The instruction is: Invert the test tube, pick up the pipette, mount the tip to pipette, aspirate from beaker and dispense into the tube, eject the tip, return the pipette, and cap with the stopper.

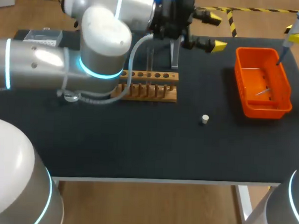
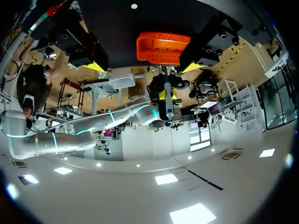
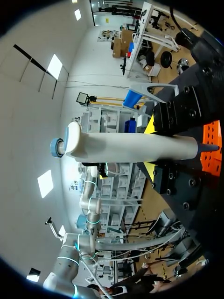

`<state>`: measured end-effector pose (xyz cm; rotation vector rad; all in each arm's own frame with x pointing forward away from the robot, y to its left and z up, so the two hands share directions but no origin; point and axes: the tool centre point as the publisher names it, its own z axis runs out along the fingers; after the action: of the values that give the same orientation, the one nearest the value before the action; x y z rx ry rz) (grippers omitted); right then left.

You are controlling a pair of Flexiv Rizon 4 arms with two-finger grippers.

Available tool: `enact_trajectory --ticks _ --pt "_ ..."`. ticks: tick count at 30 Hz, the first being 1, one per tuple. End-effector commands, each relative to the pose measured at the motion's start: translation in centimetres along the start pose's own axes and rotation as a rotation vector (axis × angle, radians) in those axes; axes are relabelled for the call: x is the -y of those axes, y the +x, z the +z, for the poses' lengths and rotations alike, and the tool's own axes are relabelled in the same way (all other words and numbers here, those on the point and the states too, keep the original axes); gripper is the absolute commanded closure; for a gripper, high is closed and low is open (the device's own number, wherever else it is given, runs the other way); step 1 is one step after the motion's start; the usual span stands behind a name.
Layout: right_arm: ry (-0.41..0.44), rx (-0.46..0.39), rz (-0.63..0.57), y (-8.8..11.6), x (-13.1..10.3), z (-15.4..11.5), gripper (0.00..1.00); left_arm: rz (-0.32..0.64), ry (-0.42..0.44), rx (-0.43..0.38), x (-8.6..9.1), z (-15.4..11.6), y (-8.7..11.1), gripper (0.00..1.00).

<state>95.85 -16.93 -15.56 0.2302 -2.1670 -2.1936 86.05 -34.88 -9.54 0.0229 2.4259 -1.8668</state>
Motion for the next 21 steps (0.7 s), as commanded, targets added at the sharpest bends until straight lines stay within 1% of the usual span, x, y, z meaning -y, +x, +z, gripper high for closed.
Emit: enact_trajectory --ticks 1,8,11,12,18,19,21 --pt "0.002 -0.004 0.000 -0.1 0.0 -0.1 1.00 -0.007 0.157 0.102 -1.8 -2.2 1.6 0.00" --pt "0.002 -0.004 0.000 -0.1 0.0 -0.1 1.00 -0.014 0.176 0.112 -3.9 -4.4 1.2 0.00" --pt "0.002 -0.004 0.000 -0.1 0.0 -0.1 1.00 -0.011 0.186 0.112 -4.4 -5.3 0.8 0.00" --pt "0.002 -0.004 0.000 -0.1 0.0 -0.1 1.00 -0.003 0.201 0.117 -4.5 -5.6 0.7 0.00" --pt "0.002 -0.004 0.000 -0.1 0.0 -0.1 1.00 -0.022 0.199 0.130 -5.6 -7.2 0.4 0.00" --pt "0.002 -0.004 0.000 -0.1 0.0 -0.1 1.00 -0.030 0.203 0.147 -5.7 -7.4 0.3 0.00" --pt "0.002 -0.004 0.000 -0.1 0.0 -0.1 1.00 -0.037 0.199 0.156 -5.9 -7.8 0.2 0.00"
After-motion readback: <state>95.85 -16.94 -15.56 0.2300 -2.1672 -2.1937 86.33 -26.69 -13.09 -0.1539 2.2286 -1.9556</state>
